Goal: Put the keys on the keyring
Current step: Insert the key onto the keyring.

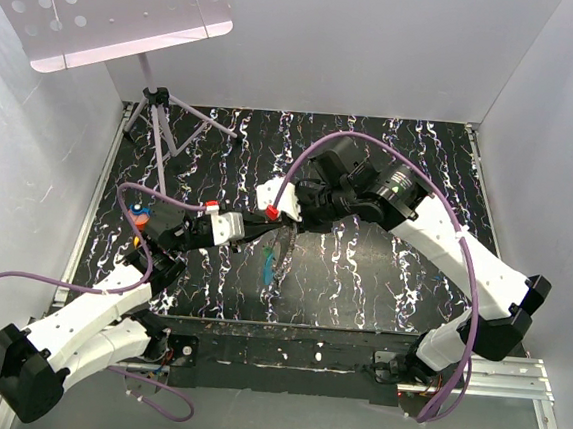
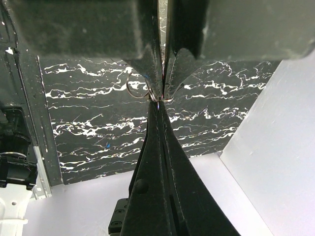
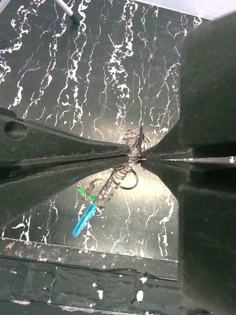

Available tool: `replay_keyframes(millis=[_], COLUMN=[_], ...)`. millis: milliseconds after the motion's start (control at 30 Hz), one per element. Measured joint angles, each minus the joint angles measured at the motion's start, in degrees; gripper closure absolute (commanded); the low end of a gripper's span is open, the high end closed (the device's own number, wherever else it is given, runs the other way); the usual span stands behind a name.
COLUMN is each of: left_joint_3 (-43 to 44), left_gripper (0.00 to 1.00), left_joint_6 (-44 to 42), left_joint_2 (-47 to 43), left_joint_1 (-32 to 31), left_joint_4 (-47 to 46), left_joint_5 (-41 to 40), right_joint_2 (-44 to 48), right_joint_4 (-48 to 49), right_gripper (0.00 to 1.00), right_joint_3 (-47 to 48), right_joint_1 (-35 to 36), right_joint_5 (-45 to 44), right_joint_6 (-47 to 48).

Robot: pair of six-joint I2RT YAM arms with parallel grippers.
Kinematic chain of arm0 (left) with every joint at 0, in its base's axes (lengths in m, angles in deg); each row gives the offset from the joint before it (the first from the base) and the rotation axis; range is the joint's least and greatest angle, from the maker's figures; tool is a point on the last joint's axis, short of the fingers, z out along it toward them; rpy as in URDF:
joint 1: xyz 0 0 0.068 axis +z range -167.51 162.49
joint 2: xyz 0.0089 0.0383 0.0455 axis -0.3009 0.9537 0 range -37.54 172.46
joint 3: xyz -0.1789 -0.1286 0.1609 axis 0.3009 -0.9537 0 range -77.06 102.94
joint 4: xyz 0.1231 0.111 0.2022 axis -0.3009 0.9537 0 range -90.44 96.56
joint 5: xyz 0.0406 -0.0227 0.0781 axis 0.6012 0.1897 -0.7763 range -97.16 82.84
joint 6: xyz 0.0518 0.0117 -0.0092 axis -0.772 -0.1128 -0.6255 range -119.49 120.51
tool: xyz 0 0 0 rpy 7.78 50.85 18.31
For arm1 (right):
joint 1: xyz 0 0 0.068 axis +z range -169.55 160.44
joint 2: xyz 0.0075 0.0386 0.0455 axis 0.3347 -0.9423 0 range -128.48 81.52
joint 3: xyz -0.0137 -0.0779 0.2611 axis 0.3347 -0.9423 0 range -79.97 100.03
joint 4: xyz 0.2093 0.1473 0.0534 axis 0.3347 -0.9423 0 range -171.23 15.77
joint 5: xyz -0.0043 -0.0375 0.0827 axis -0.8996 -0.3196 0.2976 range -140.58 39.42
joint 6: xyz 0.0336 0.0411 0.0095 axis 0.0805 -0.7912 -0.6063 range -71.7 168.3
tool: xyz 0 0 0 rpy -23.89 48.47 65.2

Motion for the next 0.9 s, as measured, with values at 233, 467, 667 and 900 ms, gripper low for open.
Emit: replay_keyframes(millis=[233, 467, 667, 900], left_joint_3=[0.33, 0.33, 0.33, 0.33], left_gripper=[1.0, 1.0, 1.0, 1.0], left_joint_6=[0.59, 1.68, 3.06, 5.7], left_joint_2=[0.39, 0.39, 0.37, 0.37], left_joint_1=[-0.02, -0.02, 0.07, 1.01], left_joint_4=[0.87, 0.87, 0.66, 0.07], left_joint_5=[-0.37, -0.92, -1.53, -1.57], right_joint_2=[-0.07, -0.07, -0.04, -0.04], right_joint_4=[-0.52, -0.81, -0.85, -0.66], right_gripper=[0.99, 0.99, 0.99, 0.99], right_joint_3=[0.0, 0.0, 0.0, 0.0], right_joint_1=[0.59, 1.05, 1.11, 1.29], right_joint_5=[-0.76, -1.2, -1.2, -1.2], right_joint_6=[1.05, 1.86, 2.84, 4.0])
